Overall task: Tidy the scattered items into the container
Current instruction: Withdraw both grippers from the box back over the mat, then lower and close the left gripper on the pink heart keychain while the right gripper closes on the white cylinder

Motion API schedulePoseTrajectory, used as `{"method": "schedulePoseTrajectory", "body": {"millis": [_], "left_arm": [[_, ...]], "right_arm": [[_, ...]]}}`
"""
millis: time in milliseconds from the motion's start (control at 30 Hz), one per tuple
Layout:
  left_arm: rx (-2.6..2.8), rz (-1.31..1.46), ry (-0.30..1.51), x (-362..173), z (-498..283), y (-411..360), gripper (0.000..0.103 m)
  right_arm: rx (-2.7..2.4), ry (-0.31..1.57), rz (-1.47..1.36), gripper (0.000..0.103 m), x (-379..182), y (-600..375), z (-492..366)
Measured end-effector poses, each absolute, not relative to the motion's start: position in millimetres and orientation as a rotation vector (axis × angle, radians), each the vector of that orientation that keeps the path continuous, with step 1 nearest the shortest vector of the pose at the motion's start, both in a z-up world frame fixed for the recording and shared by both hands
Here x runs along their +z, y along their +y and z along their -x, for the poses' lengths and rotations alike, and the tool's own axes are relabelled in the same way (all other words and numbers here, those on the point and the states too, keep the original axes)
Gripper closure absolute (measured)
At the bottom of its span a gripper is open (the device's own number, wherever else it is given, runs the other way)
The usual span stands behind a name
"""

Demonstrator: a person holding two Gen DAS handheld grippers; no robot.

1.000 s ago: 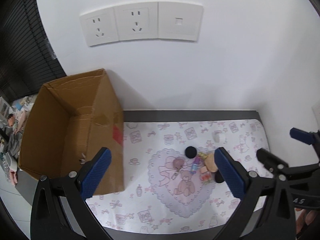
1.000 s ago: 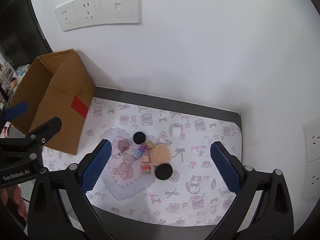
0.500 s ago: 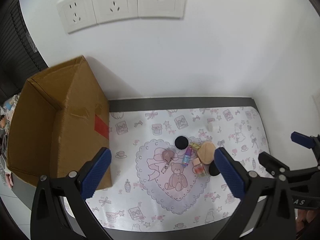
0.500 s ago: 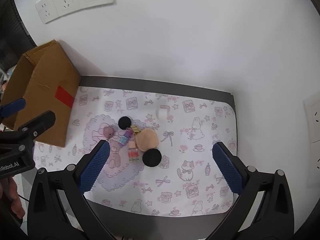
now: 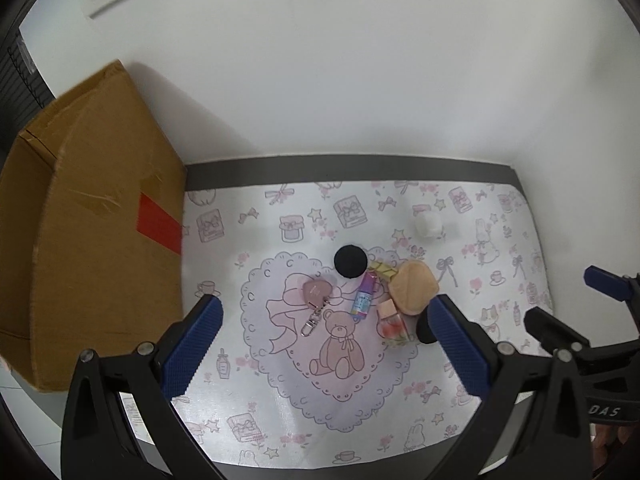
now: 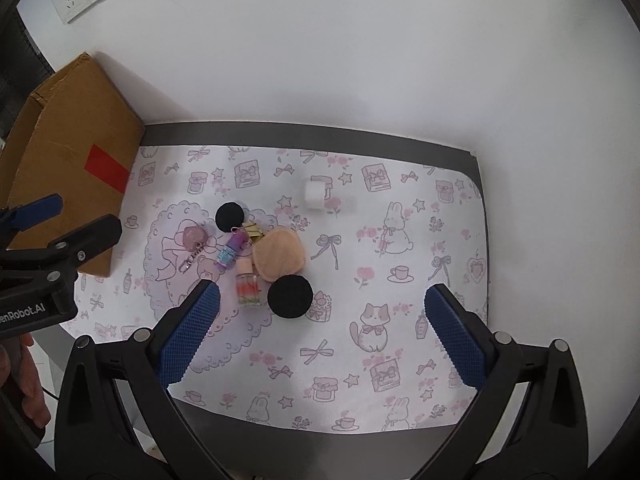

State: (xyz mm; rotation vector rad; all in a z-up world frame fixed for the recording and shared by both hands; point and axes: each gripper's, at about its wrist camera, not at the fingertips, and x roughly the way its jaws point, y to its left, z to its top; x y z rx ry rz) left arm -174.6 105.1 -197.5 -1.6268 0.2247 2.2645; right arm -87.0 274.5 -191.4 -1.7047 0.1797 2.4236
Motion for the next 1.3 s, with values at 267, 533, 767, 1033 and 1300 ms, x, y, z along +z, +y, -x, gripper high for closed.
{"method": "schedulePoseTrajectory", "body": {"millis": [267,533,767,1033,1300], "left_arm": [[2.246,1.706,0.201,-241,184,105,0.000],[2.211,1.789,0.203,-276,191,109,0.000],[2.198,1.829,0.194,-300,199,119,0.001],[2.178,1.928,0.147,-329,204,122,0.019],[2.194,1.986,0.130,-342,209,119,0.033]], "right_arm": [[2.420,0.188,1.756,0.000,-225,285,95],[2.421,0.202,1.837,0.000,-260,286,111],[2.417,0.144,1.897,0.006,-279,289,136],[2.412,0.157,1.957,0.015,-300,295,161],[2.407,0.170,2.005,0.027,-321,299,181]]}}
